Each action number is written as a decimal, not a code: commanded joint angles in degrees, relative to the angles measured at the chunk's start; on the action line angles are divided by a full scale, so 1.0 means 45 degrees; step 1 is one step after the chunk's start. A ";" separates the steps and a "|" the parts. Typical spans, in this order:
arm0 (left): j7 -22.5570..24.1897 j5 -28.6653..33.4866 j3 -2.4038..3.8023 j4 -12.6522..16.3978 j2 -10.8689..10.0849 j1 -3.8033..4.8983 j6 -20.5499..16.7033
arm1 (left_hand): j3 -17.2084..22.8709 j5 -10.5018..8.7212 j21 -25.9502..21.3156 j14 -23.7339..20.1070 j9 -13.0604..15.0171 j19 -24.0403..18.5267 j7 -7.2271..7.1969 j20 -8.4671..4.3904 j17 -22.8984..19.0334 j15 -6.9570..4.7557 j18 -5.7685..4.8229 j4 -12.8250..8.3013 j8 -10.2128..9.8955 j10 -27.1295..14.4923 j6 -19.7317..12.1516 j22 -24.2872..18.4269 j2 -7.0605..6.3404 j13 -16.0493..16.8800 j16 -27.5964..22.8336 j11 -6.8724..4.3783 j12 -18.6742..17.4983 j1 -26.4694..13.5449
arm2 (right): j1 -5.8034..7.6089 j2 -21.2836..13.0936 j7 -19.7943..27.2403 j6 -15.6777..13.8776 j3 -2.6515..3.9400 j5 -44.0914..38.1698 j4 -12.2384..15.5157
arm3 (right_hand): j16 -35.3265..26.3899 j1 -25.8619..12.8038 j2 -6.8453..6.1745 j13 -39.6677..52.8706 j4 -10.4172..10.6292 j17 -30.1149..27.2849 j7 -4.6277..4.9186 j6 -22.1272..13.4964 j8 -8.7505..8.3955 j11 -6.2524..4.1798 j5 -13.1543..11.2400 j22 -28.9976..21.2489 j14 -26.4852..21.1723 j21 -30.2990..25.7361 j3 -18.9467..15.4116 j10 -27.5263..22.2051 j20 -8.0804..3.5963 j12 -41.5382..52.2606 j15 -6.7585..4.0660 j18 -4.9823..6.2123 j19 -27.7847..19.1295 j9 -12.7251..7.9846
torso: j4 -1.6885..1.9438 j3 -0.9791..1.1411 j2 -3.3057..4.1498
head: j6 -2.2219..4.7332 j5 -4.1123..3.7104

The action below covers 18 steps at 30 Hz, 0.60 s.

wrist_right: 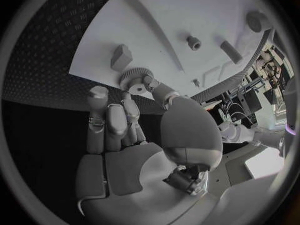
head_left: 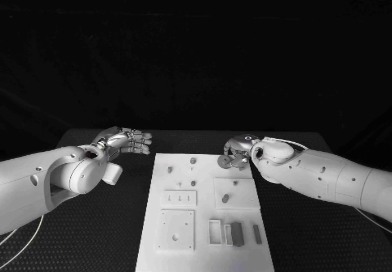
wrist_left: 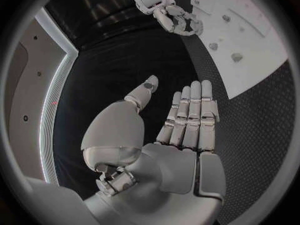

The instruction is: Assemble the parts on the task board

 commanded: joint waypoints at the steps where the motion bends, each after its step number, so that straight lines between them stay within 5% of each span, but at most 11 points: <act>1: 0.0080 -0.0068 0.0009 0.0039 0.0014 0.0012 0.0191 | -0.0072 0.0000 -0.0057 -0.0028 -0.0017 -0.0064 0.0016 0.0026 0.0014 0.0018 0.0219 0.0015 -0.0046 -0.0067 -0.0107 -0.0014 0.0032 -0.0016 -0.0065 0.0026 -0.0057 -0.0107 | -0.0066 0.0077 0.0207 0.0205 -0.0030 0.0038 -0.0108 | 0.0084 -0.0055 0.0187 0.0116 0.0063 0.0030 0.0103 0.0006 0.0007 0.0008 -0.0029 0.0305 0.0070 0.0082 -0.0012 0.0151 -0.0067 0.0150 0.0028 0.0844 0.0003 -0.0016 | -0.0003 0.0002 0.0011 | -0.0008 0.0012; 8: 0.0074 -0.0082 0.0012 0.0073 -0.0016 0.0015 0.0191 | -0.0074 0.0000 -0.0061 -0.0026 -0.0017 -0.0063 0.0016 0.0027 0.0020 0.0019 0.0219 0.0016 -0.0047 -0.0064 -0.0107 -0.0014 0.0033 -0.0016 -0.0072 0.0026 -0.0062 -0.0109 | -0.0098 0.0195 0.0335 0.0384 -0.0045 0.0176 -0.0219 | 0.0141 -0.0086 0.0577 0.0219 -0.0034 0.0063 0.0098 0.0121 0.0059 0.0006 -0.0031 0.0302 0.0048 0.0179 -0.0081 0.0332 -0.0076 0.0410 0.0029 0.0844 -0.0055 0.0003 | -0.0001 -0.0005 0.0014 | -0.0041 0.0019; 18: 0.0052 -0.0084 0.0012 0.0094 -0.0073 0.0016 0.0178 | -0.0076 0.0000 -0.0067 -0.0024 -0.0016 -0.0062 0.0016 0.0028 0.0030 0.0020 0.0221 0.0012 -0.0049 -0.0062 -0.0107 -0.0014 0.0031 -0.0015 -0.0083 0.0026 -0.0070 -0.0104 | -0.0126 0.0160 0.0420 0.0780 -0.0075 0.0265 -0.0108 | 0.0152 -0.0219 0.0529 0.0199 -0.0042 0.0057 0.0101 0.0134 0.0053 0.0009 -0.0030 0.0296 0.0031 0.0215 -0.0170 0.0317 -0.0061 0.0436 0.0032 0.0844 -0.0095 -0.0006 | -0.0022 -0.0006 -0.0005 | -0.0122 0.0008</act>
